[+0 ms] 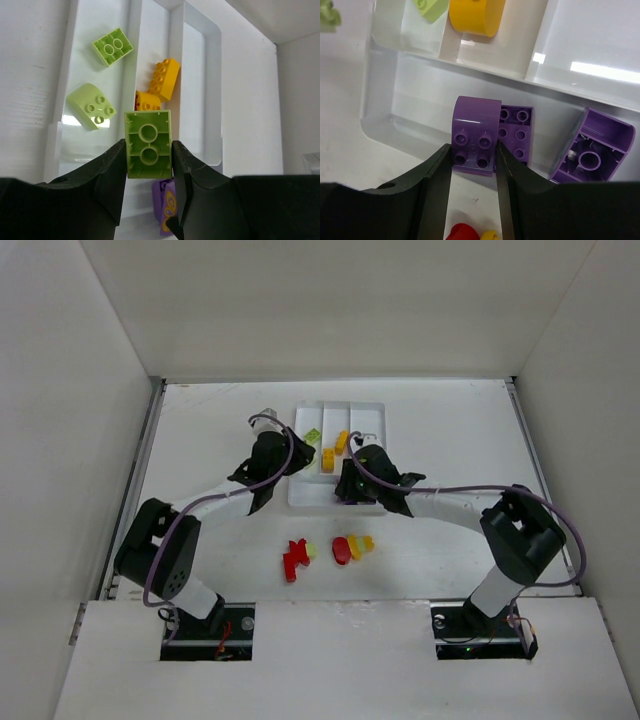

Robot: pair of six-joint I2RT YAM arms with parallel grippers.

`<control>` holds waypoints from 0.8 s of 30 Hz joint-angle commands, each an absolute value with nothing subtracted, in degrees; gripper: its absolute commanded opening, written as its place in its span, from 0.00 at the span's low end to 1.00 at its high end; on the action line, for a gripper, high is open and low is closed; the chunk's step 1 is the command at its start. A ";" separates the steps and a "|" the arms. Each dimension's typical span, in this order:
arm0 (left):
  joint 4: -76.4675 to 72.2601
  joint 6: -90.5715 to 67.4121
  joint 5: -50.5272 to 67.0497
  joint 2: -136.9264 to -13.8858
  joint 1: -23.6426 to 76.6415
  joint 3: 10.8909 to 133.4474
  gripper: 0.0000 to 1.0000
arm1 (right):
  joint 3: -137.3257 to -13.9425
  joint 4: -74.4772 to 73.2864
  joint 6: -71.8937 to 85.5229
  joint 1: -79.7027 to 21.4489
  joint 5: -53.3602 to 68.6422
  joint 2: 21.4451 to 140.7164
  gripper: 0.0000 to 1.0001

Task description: Sort the legos into containers by color

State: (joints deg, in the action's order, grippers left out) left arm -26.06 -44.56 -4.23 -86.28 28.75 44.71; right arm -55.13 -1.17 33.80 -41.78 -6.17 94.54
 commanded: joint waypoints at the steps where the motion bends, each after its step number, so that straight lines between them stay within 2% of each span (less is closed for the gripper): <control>1: -25.84 -39.30 -5.71 -88.15 28.61 49.03 0.26 | -58.36 -0.27 31.55 -43.19 -8.09 95.10 0.34; 3: -25.05 -37.71 -6.15 -89.82 28.61 50.70 0.26 | -58.45 0.00 31.82 -43.63 -7.91 95.27 0.39; 7: -22.68 -34.46 -7.29 -92.80 29.04 54.13 0.26 | -58.54 0.18 31.90 -44.69 -8.08 93.96 0.55; 12: -19.25 -29.63 -11.51 -96.58 29.92 59.05 0.27 | -56.08 0.61 32.17 -44.60 -8.52 88.87 0.64; 15: -18.11 -27.87 -12.13 -99.13 30.10 61.78 0.27 | -52.31 2.19 32.78 -44.52 -9.67 83.95 0.62; 18: -16.70 -26.20 -12.22 -102.73 30.10 65.55 0.28 | -46.51 5.70 34.01 -44.08 -10.02 77.54 0.53; 24: -13.54 -24.08 -12.83 -110.90 28.44 74.42 0.29 | -38.06 10.02 36.65 -43.81 -9.14 68.65 0.53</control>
State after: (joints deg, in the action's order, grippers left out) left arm -15.64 -26.89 -11.22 -109.01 29.65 69.43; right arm -40.45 5.19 34.96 -43.90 -8.60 70.98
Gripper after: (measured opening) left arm 0.344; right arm 0.525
